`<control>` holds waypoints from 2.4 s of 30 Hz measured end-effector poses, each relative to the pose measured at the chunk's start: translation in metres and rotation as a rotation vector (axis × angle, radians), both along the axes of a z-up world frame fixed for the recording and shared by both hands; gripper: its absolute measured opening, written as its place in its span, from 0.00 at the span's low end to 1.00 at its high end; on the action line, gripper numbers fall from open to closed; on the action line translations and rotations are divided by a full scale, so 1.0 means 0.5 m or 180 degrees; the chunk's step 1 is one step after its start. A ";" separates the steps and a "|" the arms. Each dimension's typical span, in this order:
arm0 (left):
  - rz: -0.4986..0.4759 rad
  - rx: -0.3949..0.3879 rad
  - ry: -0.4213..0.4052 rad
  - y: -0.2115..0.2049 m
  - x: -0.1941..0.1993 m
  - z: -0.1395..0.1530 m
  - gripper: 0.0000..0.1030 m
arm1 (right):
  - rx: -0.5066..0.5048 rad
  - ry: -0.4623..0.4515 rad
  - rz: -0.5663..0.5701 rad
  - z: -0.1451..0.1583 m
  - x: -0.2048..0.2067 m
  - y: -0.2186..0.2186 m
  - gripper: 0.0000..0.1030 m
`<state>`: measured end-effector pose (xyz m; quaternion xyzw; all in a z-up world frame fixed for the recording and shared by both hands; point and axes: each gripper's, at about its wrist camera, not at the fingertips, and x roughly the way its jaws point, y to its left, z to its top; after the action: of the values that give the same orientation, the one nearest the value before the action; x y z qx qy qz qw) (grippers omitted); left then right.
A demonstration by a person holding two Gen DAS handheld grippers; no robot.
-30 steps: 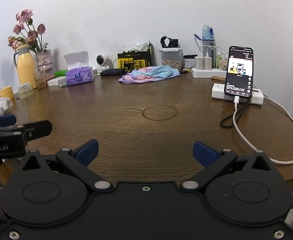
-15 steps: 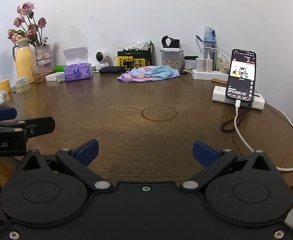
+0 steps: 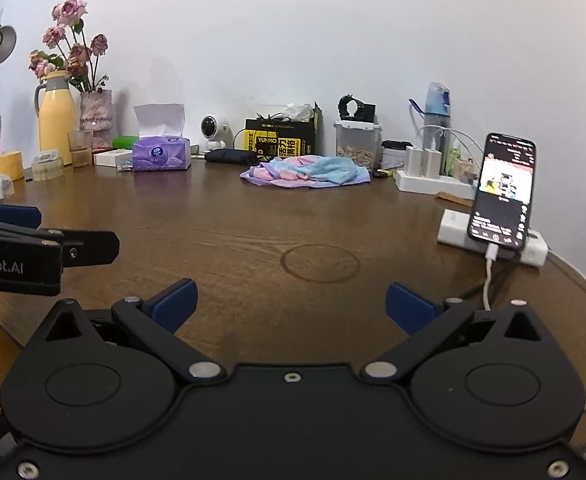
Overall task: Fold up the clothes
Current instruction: 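Move both grippers toward the pink-and-blue garment on the table, then grasp the garment's purple-trimmed edge with the right gripper while the left gripper approaches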
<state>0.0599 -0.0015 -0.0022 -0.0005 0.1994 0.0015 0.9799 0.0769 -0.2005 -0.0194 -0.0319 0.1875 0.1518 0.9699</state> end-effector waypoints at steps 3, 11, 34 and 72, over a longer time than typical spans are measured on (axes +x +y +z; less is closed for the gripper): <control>0.0006 -0.0008 0.0051 -0.001 0.019 -0.006 1.00 | -0.0032 -0.0007 0.0014 -0.006 0.012 0.001 1.00; -0.0022 -0.0023 0.0147 0.009 0.060 -0.018 1.00 | -0.0043 0.0122 0.0023 -0.021 0.054 -0.001 1.00; -0.0201 -0.0298 0.0521 0.041 0.185 -0.005 1.00 | 0.0216 0.0769 -0.0035 -0.019 0.208 -0.023 1.00; -0.0025 0.0448 0.0091 0.191 0.611 0.081 1.00 | -0.0157 0.0481 0.0579 0.049 0.762 0.211 0.99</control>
<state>0.3654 0.0939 0.0383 0.0691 0.2128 0.0117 0.9746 0.4577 -0.0951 0.0050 -0.0612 0.2601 0.2366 0.9342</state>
